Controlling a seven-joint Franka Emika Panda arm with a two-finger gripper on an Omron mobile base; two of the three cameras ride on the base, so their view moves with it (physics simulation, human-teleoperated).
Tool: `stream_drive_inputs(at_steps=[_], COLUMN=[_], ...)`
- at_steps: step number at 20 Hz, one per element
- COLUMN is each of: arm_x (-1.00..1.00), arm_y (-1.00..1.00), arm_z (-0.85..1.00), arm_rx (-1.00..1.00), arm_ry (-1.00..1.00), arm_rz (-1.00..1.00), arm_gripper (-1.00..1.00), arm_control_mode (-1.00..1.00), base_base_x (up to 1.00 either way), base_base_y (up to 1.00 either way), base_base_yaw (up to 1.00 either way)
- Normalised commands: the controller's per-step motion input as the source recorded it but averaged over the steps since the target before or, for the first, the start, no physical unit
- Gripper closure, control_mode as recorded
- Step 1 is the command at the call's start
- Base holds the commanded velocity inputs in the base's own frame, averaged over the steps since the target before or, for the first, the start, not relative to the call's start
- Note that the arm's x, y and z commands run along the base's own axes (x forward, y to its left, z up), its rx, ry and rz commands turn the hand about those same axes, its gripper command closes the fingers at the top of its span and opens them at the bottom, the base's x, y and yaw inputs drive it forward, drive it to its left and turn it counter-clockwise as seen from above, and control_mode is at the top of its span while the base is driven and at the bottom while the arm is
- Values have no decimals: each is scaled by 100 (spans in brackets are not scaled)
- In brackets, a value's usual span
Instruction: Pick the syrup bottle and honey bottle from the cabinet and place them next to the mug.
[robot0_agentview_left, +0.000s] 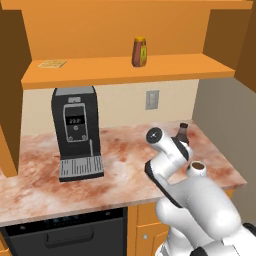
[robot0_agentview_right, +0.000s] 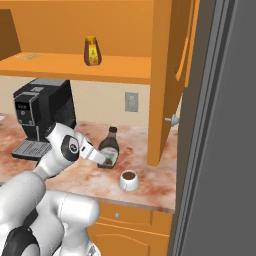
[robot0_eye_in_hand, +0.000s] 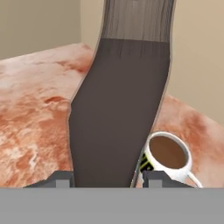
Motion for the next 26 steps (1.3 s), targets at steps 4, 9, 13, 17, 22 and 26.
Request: stream_drive_inputs(at_steps=[4, 9, 13, 17, 22, 26], arm_x=[0, 0, 0, 0, 0, 0], arm_y=[0, 0, 0, -1, -9, 0], arm_z=[-37, -42, -25, -24, -28, -26], arm_rx=[0, 0, 0, 0, 0, 0], arm_ry=[-4, -7, -6, -6, -8, -13], arm_rz=[-4, -3, -3, -5, -10, -11], arm_gripper=[100, 100, 100, 100, 100, 100], arm_control_mode=[-100, -100, -100, -100, -100, -100], base_base_x=[0, 0, 0, 0, 0, 0], base_base_y=[0, 0, 0, 0, 0, 0], base_base_yaw=[0, 0, 0, 0, 0, 0])
